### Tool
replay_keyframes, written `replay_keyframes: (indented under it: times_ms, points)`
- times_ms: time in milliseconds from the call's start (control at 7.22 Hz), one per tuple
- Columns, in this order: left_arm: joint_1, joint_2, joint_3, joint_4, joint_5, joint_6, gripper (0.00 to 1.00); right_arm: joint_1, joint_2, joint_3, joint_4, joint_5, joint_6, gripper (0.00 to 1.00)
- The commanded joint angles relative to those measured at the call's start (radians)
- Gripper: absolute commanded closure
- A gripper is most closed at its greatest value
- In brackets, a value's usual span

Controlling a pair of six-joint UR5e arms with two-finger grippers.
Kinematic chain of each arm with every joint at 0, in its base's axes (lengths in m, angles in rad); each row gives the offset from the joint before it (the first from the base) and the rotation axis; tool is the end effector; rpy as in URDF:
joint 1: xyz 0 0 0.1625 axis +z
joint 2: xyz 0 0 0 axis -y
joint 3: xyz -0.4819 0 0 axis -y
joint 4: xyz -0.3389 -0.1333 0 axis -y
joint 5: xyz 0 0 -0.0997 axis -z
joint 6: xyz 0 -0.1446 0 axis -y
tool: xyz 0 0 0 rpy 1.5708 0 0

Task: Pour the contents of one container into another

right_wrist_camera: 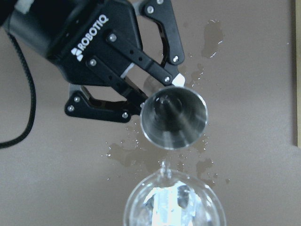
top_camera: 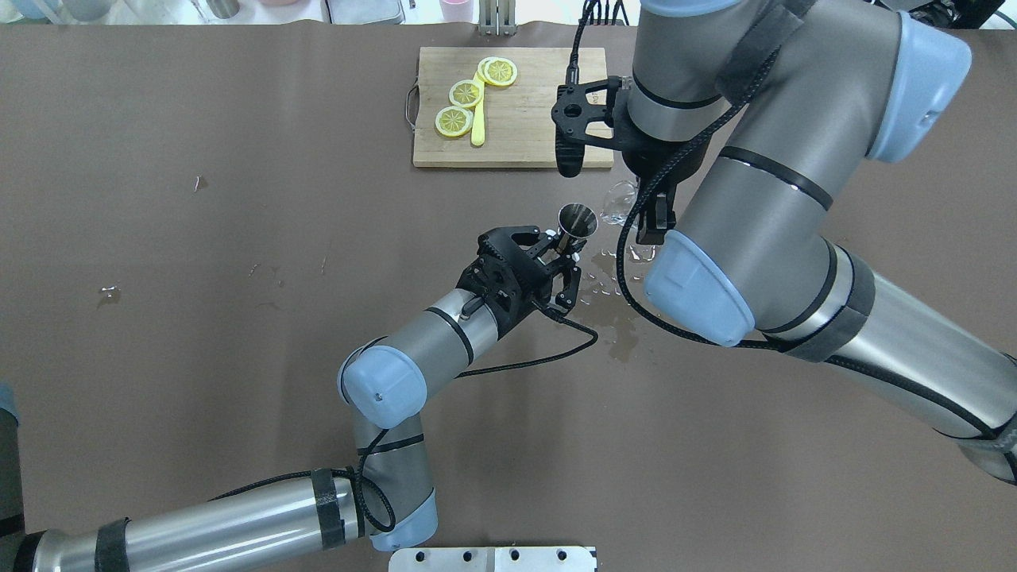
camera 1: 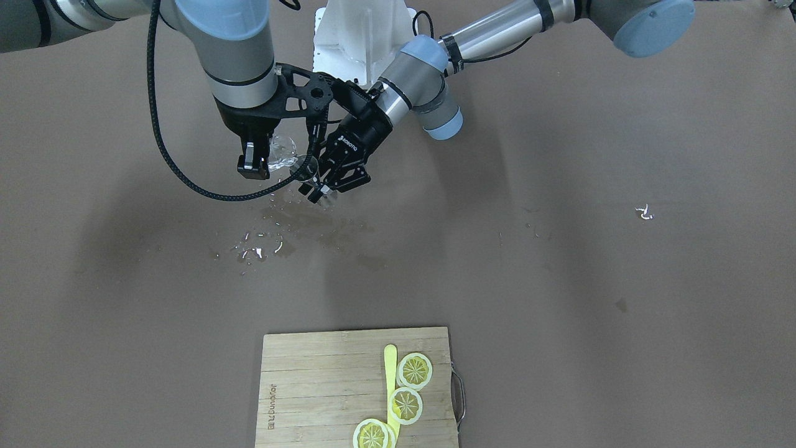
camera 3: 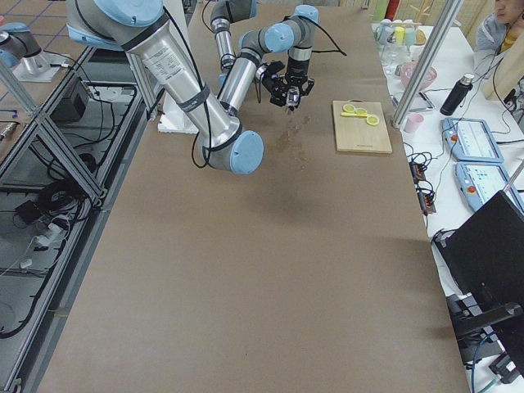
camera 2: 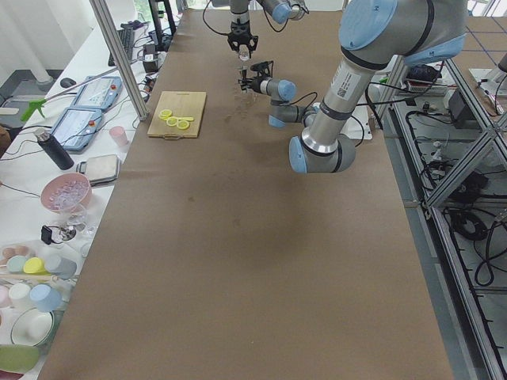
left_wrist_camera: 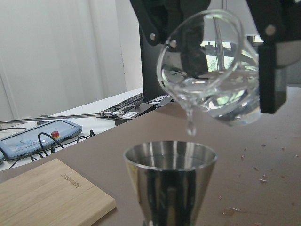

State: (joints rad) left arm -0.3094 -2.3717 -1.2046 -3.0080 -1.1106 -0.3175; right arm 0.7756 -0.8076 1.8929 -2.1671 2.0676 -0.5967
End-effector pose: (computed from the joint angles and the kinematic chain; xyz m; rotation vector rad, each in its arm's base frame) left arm 0.6519 -0.4158 0.2216 1.5039 1.0704 0.2296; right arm -0.4112 -0.4933 0.2764 0.4704 -0.5843 -1.4541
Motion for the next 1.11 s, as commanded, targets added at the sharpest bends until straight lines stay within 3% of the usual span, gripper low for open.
replay_keyframes:
  times_ms: [0,693,970]
  points:
    - [0.0,0.012,-0.009,-0.003,0.0,0.0,1.0,0.026,-0.097,0.089,0.029,0.005,-0.009,1.0]
    - [-0.06,0.09,-0.088,-0.008,0.018,0.035,1.0,0.122,-0.281,0.094,0.352,0.172,-0.008,1.0]
    - [-0.071,0.179,-0.124,-0.096,0.018,0.038,1.0,0.155,-0.341,0.049,0.526,0.229,-0.006,1.0]
